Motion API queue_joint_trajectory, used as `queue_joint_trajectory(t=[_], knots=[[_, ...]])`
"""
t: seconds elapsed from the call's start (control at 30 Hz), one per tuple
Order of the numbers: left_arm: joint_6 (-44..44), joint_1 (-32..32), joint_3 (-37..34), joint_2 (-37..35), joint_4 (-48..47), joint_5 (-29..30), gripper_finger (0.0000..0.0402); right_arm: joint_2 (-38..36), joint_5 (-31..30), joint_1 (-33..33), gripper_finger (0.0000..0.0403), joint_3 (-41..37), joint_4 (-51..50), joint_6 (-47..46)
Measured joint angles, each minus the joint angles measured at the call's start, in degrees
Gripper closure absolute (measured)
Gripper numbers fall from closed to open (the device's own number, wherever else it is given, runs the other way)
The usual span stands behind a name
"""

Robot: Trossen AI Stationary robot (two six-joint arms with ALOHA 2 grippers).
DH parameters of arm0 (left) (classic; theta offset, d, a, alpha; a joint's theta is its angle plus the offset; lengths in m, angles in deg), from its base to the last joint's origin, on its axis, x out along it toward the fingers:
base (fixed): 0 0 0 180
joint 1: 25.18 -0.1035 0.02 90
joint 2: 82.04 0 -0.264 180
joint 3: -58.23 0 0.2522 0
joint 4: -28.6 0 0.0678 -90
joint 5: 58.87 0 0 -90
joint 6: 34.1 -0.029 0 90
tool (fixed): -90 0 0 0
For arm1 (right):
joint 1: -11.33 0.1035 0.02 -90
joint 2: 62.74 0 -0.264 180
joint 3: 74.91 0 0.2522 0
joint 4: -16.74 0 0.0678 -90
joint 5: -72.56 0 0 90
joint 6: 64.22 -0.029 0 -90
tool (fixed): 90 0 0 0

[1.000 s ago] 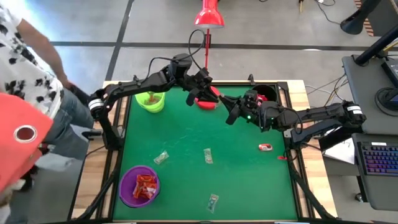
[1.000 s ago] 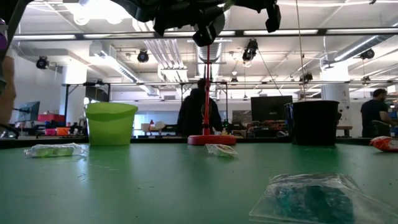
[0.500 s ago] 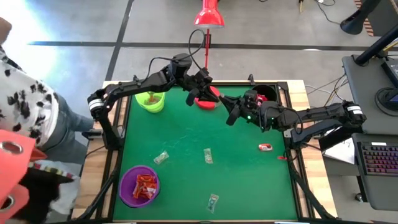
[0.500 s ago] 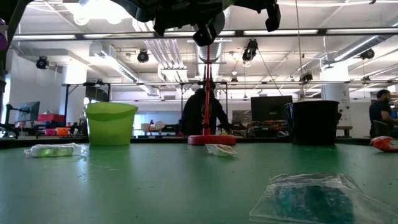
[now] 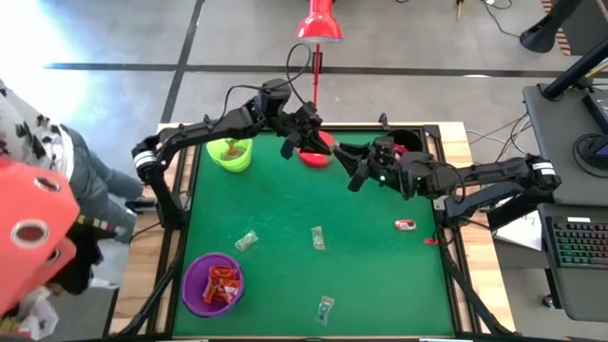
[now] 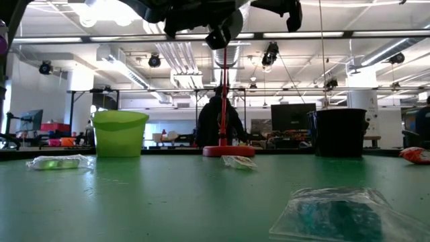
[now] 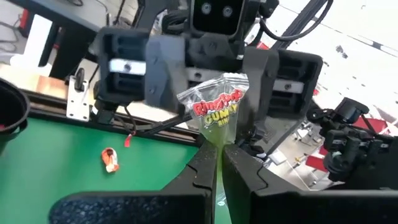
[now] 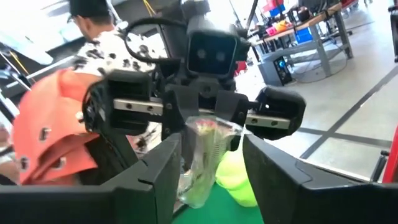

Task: Sort candy
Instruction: Put the transparent candy into the green bucket

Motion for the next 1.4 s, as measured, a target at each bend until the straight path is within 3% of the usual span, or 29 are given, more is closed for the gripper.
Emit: queue_joint_trajectory(t=[0.3,0.63,0.8,1.03,1.4], knots=[[-2.8,-4.8,0.0,-1.4,-9.9,-5.1,0.0401,-4.0,0.0,0.0,0.0223,0.0,-0.5,0.8],[-18.4,-8.9,0.0,-2.8,-33.0,-4.8,0.0401,-5.7,0.0,0.0,0.0222,0.0,-6.3,0.7],[-26.9,-9.7,0.0,-4.4,-44.4,4.0,0.0401,-5.8,0.0,0.0,0.0222,0.0,-6.2,0.7],[-38.7,-11.2,0.0,-7.0,-59.3,23.6,0.0401,-5.8,0.0,0.0,0.0221,0.0,-6.5,0.6],[-45.2,-15.2,0.0,-10.3,-73.3,42.2,0.0401,-5.8,0.0,0.0,0.0220,0.0,-9.2,0.4]])
